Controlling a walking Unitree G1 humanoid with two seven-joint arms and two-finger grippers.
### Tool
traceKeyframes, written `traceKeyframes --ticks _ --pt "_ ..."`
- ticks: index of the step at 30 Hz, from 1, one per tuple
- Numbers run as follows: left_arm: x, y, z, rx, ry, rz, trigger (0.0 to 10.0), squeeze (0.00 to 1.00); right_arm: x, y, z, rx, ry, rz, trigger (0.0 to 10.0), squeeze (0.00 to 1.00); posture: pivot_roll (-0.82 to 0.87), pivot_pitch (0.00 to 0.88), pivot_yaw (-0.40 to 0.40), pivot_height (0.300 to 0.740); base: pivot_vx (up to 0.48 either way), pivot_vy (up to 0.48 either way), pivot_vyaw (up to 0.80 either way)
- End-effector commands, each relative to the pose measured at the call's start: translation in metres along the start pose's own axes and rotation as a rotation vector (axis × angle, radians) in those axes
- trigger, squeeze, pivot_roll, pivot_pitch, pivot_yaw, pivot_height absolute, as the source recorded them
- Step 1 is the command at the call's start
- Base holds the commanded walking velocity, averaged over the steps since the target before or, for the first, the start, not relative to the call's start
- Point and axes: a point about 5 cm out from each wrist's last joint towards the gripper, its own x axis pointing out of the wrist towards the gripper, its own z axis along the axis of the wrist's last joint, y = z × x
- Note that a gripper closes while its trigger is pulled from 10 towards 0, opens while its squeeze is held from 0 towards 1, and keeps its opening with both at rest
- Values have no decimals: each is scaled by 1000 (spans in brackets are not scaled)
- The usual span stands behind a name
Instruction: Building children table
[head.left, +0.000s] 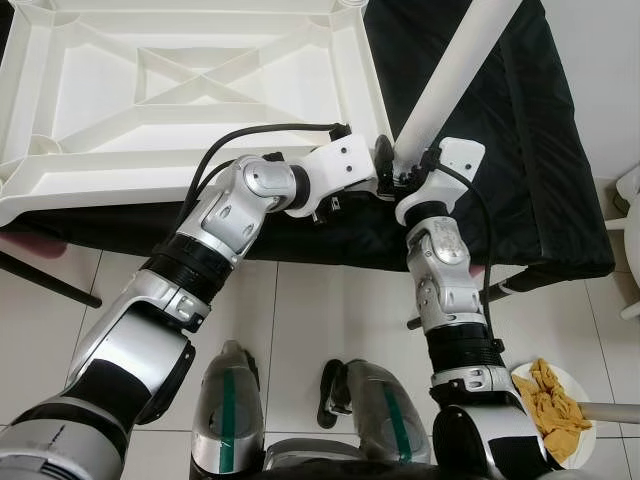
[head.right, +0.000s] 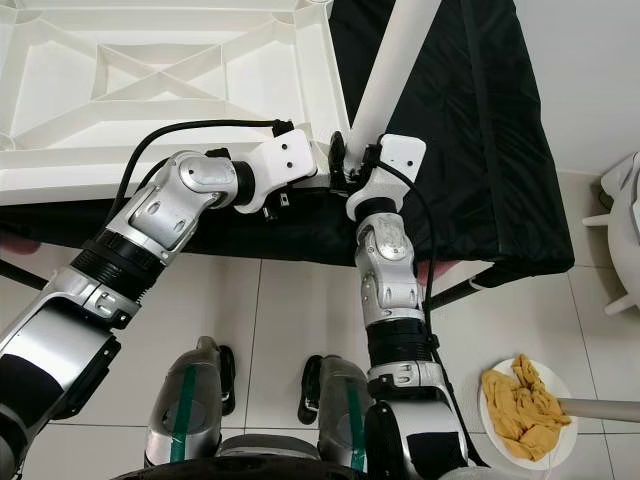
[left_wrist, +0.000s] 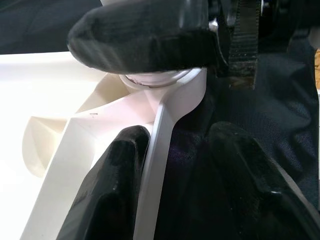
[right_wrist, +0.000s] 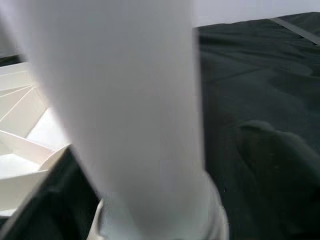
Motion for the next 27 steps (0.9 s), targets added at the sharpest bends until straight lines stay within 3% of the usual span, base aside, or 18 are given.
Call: traceKeyframes --ticks 1,4,5,8,14,16,27 --pt "5 -9 -1 6 10 -76 10000 0 2 -9 2 -3 7 39 10000 1000 34 16 -71 740 0 0 0" --pt "6 -9 -1 8 11 -76 10000 0 4 -10 3 -6 9 95 10000 1000 33 15 -71 740 0 0 0" --pt "6 -9 -1 8 10 -76 10000 0 5 -10 4 -10 14 122 10000 0 33 15 -71 740 0 0 0" --pt "6 -9 -1 8 9 -76 10000 0 6 -10 3 15 40 183 10000 0 33 15 -71 740 0 0 0" --pt "6 -9 -1 7 8 -75 10000 0 15 -20 10 -21 33 316 10000 0 33 18 -70 740 0 0 0" --pt "5 -8 -1 7 10 -73 10000 0 18 -20 14 -66 38 442 10000 0 36 21 -67 740 0 0 0" --pt "3 -5 -1 9 13 -64 10000 0 23 -32 17 -132 83 596 10000 0 36 26 -58 740 0 0 0"
